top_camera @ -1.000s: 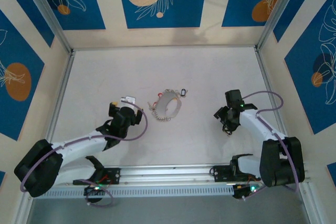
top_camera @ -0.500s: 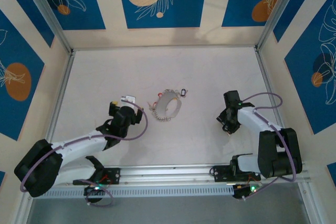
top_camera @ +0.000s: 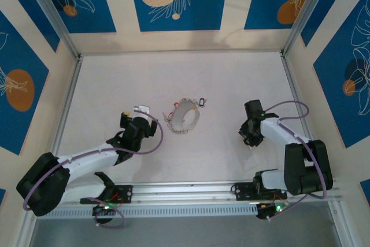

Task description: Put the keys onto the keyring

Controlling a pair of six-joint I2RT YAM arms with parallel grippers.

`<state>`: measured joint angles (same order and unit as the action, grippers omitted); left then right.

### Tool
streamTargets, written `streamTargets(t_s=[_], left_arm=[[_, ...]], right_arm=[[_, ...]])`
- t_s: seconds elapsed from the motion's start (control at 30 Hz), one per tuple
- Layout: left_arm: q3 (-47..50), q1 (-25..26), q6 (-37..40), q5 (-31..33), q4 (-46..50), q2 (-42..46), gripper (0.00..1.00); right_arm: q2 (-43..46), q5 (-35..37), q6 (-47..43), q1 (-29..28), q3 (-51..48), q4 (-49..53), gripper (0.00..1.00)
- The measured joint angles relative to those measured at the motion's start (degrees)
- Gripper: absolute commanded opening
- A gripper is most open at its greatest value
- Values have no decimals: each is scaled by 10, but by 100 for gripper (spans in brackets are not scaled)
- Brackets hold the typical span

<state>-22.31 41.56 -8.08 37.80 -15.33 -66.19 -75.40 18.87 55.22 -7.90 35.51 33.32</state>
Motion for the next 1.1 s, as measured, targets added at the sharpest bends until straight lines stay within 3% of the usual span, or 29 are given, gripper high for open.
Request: streamTargets(t_s=[0.07,0.37,0.53,0.63,0.9,1.1], left_arm=[[0,0,0,0,0,0,100],[0,0,-4,2,0,0,100],[0,0,-5,3,0,0,100],[0,0,-4,3,0,0,100],[0,0,-6,4,8,7,100],[6,-6,-10,-3,12,48,100]], right_arm=[[-5,1,-5,-5,0,-3,24],[-10,-4,-10,-57,5,-21,24],[-17,-11,-2,-103,11,-21,36],[-18,-13,-12,-114,21,-17,38],[-17,-9,-120,-186,85,-17,42],[-50,-45,-220,-283,117,-81,33]])
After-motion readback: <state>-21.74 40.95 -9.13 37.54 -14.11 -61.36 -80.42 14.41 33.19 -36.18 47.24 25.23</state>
